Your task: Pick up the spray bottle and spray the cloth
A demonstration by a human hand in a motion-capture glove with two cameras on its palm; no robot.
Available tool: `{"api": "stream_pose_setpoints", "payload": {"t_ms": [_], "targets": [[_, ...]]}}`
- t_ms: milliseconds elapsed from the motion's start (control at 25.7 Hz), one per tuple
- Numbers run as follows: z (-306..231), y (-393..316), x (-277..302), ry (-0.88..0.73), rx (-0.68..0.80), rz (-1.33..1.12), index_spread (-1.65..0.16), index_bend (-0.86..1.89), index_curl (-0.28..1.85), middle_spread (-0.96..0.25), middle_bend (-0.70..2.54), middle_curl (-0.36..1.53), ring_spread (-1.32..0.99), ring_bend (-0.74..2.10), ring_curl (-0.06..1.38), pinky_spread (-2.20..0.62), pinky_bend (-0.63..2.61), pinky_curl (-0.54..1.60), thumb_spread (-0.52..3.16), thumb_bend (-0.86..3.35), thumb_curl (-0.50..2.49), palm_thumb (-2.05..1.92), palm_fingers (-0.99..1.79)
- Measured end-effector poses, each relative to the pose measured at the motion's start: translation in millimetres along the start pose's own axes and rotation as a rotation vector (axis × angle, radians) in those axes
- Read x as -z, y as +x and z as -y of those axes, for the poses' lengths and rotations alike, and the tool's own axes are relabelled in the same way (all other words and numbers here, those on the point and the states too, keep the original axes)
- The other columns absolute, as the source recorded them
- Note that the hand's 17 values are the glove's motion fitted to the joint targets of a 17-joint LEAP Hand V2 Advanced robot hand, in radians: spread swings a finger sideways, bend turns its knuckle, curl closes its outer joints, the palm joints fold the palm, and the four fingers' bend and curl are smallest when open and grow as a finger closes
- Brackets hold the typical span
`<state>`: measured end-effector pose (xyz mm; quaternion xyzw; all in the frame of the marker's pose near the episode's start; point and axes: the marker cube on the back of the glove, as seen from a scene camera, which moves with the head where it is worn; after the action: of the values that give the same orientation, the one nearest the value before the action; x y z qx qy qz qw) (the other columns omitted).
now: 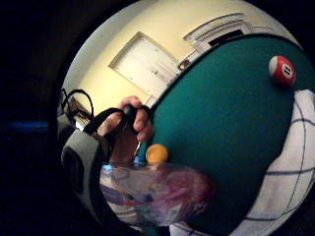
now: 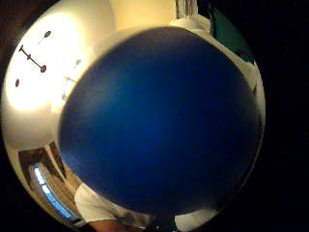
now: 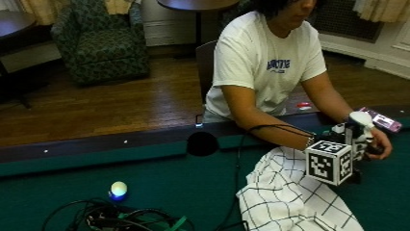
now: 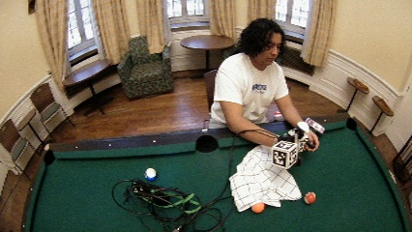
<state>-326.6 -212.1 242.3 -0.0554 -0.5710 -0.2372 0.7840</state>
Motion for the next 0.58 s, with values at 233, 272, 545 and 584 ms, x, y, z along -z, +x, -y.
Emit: {"api": "stream_pose_setpoints", "payload": {"t_ms": [233,272,545,584], "targets": [[27.5,11.9,-6.1,0.015,-0.003,-0.006,-0.28,0.23,0.63,-0.22,0.6,0.53,-0.2,0.69,0.47,-0.32,0.46,0.41,0.31,-0.03,0.82,0.95,1.38],[32.8,14.3,-6.8,0.02,-0.004,-0.007,-0.28,0.23,0.63,-0.22,0.6,0.53,-0.2,0.69,0.47,-0.32,0.46,0.41,0.31,-0.03,0.82,0.95,1.38],[58.6,28.8,-12.0,0.049,-0.023,-0.028,-0.29,0.23,0.63,-0.23,0.6,0.53,-0.2,0.69,0.46,-0.32,0.46,0.41,0.31,-0.03,0.82,0.95,1.38],[59.8,29.8,-12.7,0.054,-0.024,-0.026,-0.28,0.23,0.63,-0.23,0.6,0.53,-0.21,0.69,0.46,-0.32,0.46,0.41,0.31,-0.03,0.82,0.95,1.38]]}}
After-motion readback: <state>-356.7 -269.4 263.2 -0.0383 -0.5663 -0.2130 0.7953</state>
